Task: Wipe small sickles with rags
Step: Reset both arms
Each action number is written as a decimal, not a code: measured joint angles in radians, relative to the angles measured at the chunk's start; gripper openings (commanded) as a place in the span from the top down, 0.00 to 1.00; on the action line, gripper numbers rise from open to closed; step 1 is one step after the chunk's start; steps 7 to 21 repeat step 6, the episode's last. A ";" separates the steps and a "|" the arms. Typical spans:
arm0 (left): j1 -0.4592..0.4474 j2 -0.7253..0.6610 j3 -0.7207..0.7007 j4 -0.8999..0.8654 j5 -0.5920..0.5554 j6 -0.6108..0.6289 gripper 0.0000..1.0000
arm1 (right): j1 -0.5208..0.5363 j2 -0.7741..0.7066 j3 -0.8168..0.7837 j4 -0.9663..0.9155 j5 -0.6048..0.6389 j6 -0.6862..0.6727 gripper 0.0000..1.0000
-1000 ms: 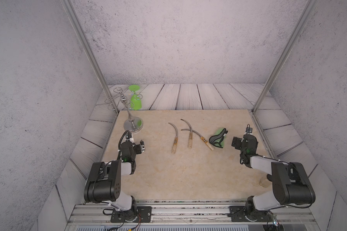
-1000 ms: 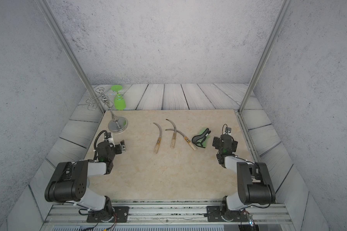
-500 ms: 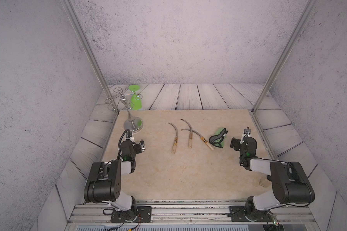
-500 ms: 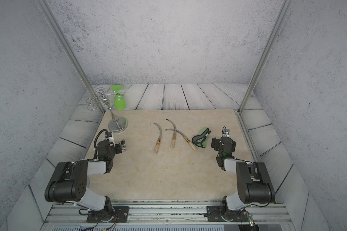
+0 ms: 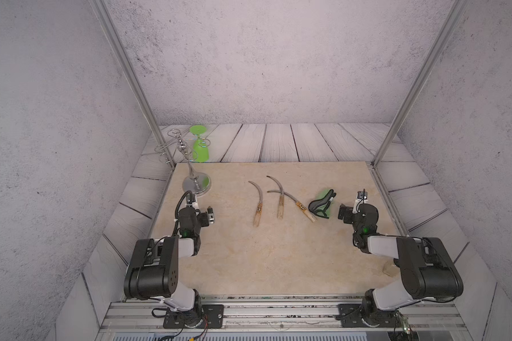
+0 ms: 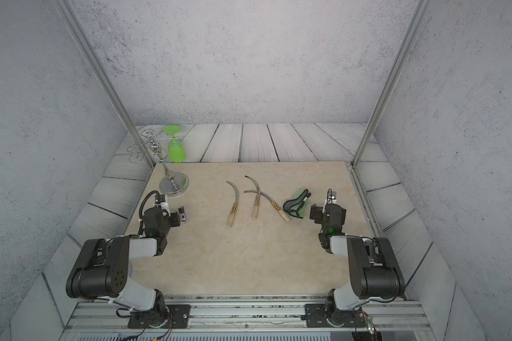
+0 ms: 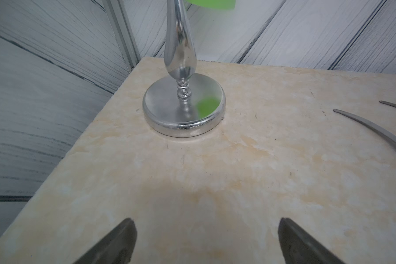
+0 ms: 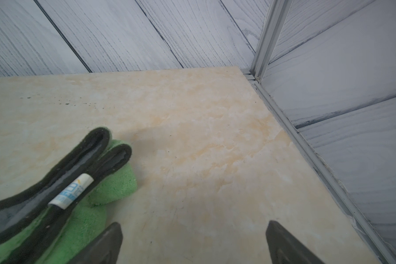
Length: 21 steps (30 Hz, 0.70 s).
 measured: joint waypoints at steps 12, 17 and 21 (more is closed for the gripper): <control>-0.006 0.002 0.032 -0.034 0.034 0.026 0.00 | 0.000 0.000 0.000 0.003 0.000 0.000 0.01; -0.006 0.002 0.032 -0.034 0.034 0.026 0.00 | 0.000 0.000 0.000 0.003 0.000 0.000 0.01; -0.006 0.002 0.032 -0.034 0.034 0.026 0.00 | 0.000 0.000 0.000 0.003 0.000 0.000 0.01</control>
